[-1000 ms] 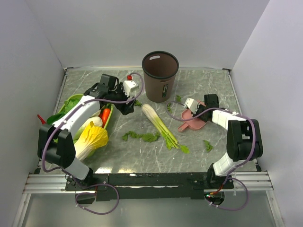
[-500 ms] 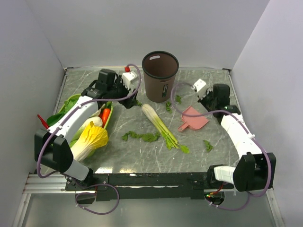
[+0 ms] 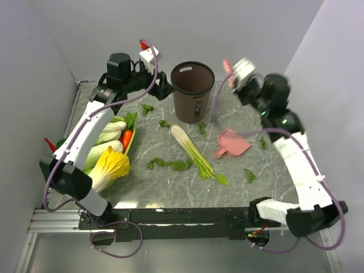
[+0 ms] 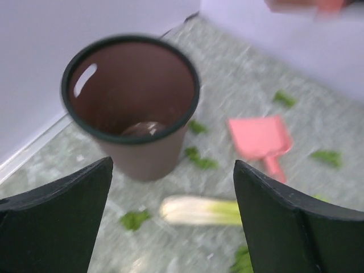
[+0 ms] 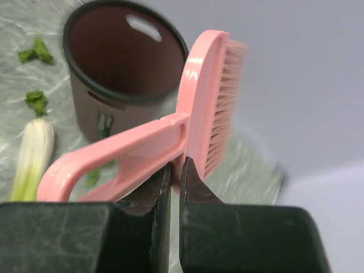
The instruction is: Sweep away the paper scraps from the table
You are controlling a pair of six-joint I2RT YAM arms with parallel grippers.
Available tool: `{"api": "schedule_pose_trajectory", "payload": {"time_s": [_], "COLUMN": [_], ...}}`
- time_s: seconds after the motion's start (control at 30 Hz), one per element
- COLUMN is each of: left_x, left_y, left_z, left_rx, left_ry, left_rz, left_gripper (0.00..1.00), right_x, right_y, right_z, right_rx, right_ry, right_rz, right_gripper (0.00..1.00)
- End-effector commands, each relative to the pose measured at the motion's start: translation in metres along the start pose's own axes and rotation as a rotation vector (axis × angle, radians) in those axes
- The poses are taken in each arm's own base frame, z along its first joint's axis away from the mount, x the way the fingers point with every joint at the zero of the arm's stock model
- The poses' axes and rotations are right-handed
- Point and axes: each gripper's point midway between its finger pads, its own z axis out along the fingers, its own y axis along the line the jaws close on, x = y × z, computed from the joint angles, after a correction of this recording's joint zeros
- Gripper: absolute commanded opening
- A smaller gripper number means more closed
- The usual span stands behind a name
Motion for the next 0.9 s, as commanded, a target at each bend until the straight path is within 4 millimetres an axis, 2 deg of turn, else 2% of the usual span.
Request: {"api": "schedule_pose_trajectory", "payload": {"time_s": [0.0, 0.03, 0.1, 0.13, 0.17, 0.23, 0.3, 0.33, 0.4, 0.57, 0.87], "left_x": [-0.041, -0.05, -0.056, -0.059, -0.059, -0.059, -0.054, -0.051, -0.049, -0.046, -0.051], "left_y": [-0.013, -0.019, -0.019, -0.02, -0.023, -0.027, -0.023, -0.021, -0.015, -0.009, -0.029], "left_z": [0.008, 0.007, 0.009, 0.009, 0.009, 0.008, 0.01, 0.012, 0.015, 0.017, 0.003], "left_rx": [0.093, 0.136, 0.181, 0.202, 0.254, 0.314, 0.337, 0.341, 0.349, 0.397, 0.584], "left_ry": [-0.091, -0.108, -0.124, -0.129, -0.129, -0.131, -0.117, -0.113, -0.115, -0.117, -0.146], "left_rz": [-0.18, -0.2, -0.277, -0.288, -0.301, -0.298, -0.329, -0.345, -0.384, -0.444, -0.4], "left_gripper": [0.92, 0.93, 0.97, 0.97, 0.97, 0.98, 0.99, 0.99, 0.99, 0.99, 0.93], "right_x": [-0.035, -0.036, -0.045, -0.036, -0.052, -0.058, -0.077, -0.079, -0.093, -0.097, -0.09], "right_y": [0.029, 0.027, 0.032, 0.039, 0.035, 0.036, 0.03, 0.035, 0.036, 0.059, 0.079], "right_z": [0.009, 0.014, 0.017, 0.026, 0.023, 0.033, 0.03, 0.037, 0.034, 0.045, 0.062], "right_rx": [0.094, 0.188, 0.282, 0.296, 0.363, 0.408, 0.481, 0.477, 0.509, 0.427, 0.336], "right_ry": [-0.2, -0.26, -0.32, -0.311, -0.367, -0.354, -0.393, -0.395, -0.437, -0.481, -0.446], "right_rz": [-0.453, -0.6, -0.708, -0.797, -0.816, -0.86, -0.852, -0.869, -0.888, -0.959, -0.992], "right_gripper": [0.0, 0.0, 0.0, 0.0, 0.0, 0.0, 0.0, 0.0, 0.0, 0.0, 0.0]}}
